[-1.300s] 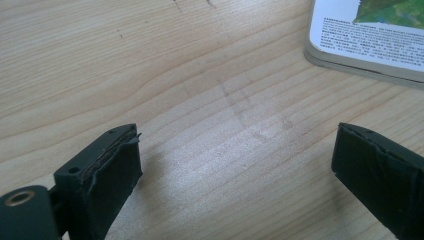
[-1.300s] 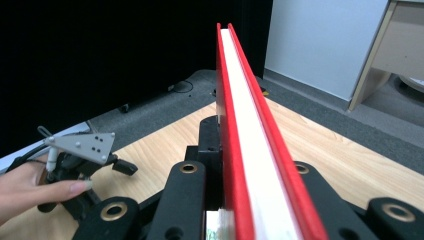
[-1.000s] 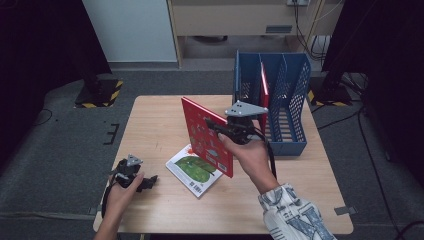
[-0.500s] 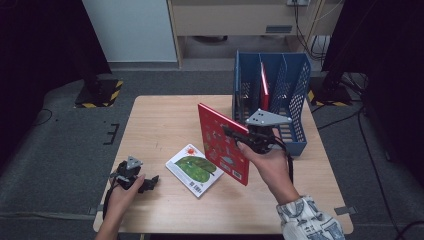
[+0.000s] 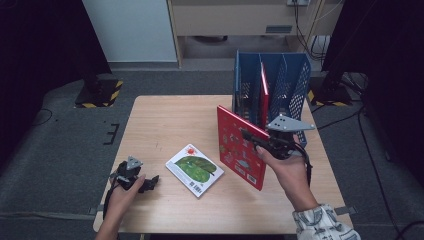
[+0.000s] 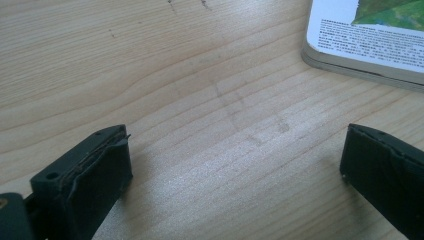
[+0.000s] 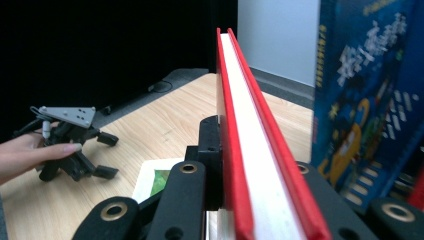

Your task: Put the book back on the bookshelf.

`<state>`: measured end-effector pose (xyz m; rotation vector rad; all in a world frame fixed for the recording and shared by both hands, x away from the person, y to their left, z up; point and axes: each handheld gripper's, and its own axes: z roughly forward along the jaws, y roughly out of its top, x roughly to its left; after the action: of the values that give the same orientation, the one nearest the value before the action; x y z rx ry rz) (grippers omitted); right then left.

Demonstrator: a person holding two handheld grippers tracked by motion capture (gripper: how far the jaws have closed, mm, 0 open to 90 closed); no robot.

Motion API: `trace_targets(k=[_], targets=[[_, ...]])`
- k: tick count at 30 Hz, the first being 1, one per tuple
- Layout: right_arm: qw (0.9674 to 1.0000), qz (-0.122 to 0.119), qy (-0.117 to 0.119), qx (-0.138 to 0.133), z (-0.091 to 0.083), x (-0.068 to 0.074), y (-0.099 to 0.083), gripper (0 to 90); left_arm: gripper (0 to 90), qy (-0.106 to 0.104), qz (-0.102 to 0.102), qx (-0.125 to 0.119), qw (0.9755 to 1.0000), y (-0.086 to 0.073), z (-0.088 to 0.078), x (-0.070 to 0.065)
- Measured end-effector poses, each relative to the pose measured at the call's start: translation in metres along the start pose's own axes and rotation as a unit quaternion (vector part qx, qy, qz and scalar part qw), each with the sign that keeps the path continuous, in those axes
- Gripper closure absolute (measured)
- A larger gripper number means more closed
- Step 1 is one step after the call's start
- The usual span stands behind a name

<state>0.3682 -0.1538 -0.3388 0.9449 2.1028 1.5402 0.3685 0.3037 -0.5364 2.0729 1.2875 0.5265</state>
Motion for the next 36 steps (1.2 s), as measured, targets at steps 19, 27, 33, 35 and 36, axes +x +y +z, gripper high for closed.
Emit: trace_targets(k=[19,27,33,35,36], targets=[[0.9989,0.023,-0.04,-0.006,-0.054,-0.027,-0.013,79.2,0.0,-0.001,0.0,-0.002,1.0,0.0,0.001,-0.001],[0.997,0.039,-0.063,-0.021,-0.077,-0.035,0.009,79.2,0.0,-0.003,0.003,0.0,1.0,0.001,0.001,-0.001],[0.9957,0.039,-0.078,-0.03,-0.088,-0.044,0.032,79.2,0.0,-0.003,0.004,0.0,1.0,0.001,0.001,-0.001],[0.9952,0.041,-0.083,-0.032,-0.09,-0.048,0.039,79.2,0.0,-0.003,0.004,0.0,1.0,0.002,0.001,-0.001],[0.9951,0.04,-0.085,-0.032,-0.091,-0.049,0.041,79.2,0.0,-0.004,0.004,0.0,1.0,0.002,0.001,-0.001]])
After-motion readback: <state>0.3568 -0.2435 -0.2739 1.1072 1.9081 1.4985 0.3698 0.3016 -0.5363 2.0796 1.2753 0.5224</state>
